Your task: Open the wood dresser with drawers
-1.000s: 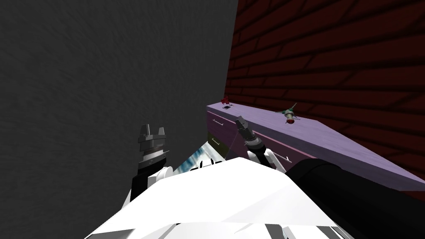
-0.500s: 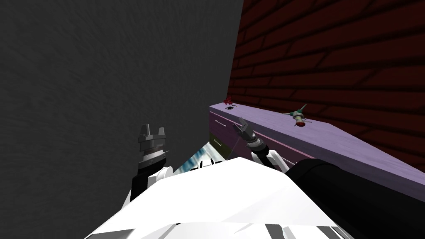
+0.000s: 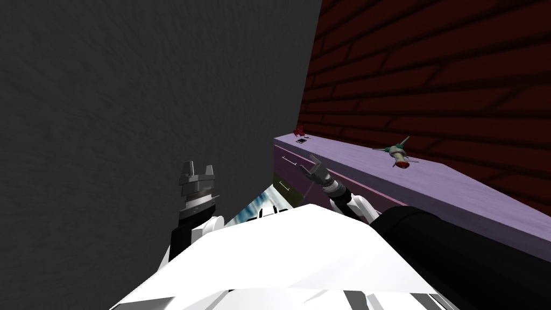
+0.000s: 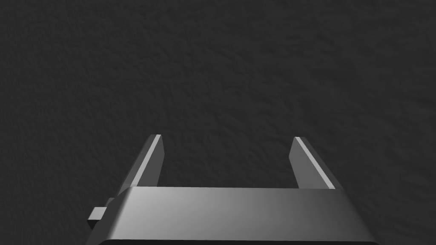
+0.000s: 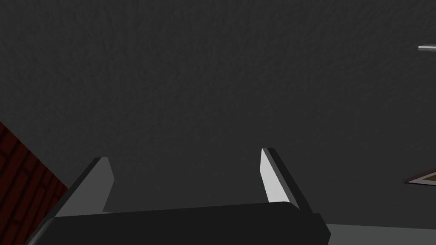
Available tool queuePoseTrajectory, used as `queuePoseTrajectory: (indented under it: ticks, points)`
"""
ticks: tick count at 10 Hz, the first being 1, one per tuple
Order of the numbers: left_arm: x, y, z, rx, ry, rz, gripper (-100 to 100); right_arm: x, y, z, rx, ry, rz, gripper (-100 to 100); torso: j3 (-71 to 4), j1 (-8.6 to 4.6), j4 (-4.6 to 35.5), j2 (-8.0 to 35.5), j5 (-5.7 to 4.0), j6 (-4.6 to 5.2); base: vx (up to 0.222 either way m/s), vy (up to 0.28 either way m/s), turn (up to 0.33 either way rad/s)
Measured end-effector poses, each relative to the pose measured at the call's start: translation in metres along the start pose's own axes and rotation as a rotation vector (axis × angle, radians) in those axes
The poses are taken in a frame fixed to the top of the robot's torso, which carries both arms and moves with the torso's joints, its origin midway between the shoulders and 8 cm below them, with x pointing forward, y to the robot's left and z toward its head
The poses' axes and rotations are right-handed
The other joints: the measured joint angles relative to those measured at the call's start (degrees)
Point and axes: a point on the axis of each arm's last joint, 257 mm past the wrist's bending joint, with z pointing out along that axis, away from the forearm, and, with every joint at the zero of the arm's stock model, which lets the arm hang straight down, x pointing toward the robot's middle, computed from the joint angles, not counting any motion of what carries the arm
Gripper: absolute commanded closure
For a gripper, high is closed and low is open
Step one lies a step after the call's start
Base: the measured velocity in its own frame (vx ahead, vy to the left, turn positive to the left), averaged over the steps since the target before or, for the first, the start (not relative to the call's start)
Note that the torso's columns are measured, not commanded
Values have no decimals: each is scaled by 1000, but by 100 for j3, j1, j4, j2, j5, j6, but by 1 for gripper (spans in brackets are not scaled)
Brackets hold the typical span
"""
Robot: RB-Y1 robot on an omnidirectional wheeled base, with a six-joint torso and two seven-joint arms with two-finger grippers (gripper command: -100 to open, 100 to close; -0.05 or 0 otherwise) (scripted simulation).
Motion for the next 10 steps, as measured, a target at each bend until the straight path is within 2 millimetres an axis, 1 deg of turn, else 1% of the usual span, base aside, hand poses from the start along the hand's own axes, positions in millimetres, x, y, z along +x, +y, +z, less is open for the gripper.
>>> queuePoseTrajectory:
  ticks: [6,7,9,10]
  points:
    - [0,0,0,0,0,0,0,33,-5,-20,-53,161,-238,-100,0,1,0,0,0,0,35,23,50]
    - [0,0,0,0,0,0,0,42,-9,-26,-65,197,-286,-100,-2,2,-1,-4,0,-1,35,26,35]
    - [0,0,0,0,0,0,0,51,-12,-35,-91,254,-364,-100,-1,3,-1,-3,1,-1,50,33,86]
    - [0,0,0,0,0,0,0,60,-15,-44,-109,299,-421,-100,-3,3,-2,-6,1,-1,47,28,38]
